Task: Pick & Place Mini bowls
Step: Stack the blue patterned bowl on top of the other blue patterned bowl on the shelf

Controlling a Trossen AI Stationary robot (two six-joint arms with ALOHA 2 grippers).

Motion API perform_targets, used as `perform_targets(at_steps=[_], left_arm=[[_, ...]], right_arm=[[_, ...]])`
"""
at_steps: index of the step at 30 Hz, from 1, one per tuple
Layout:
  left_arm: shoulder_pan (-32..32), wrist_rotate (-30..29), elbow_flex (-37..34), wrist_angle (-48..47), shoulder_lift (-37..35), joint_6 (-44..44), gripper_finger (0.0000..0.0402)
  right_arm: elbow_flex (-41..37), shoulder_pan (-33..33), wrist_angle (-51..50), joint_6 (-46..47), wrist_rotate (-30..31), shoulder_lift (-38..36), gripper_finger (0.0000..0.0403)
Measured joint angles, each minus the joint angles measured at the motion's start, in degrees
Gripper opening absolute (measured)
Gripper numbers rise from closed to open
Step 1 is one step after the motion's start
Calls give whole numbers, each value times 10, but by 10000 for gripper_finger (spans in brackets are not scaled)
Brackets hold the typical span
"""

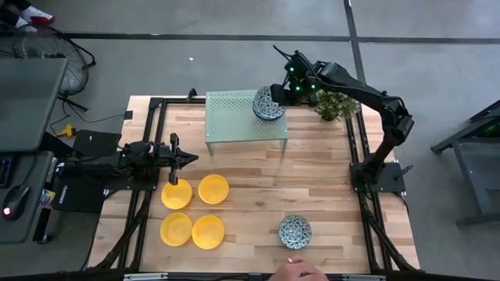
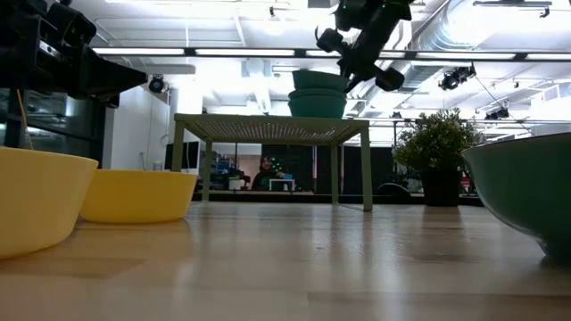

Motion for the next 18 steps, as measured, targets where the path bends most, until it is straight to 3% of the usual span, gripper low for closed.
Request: perform_targets(at_steps=[8,18], left_arm=[[0,0,0,0,0,0,7],[0,0,0,0,0,0,7]], right_arm=[[0,0,2,-14,3,-1,13],[0,0,7,-24,3,-1,48]])
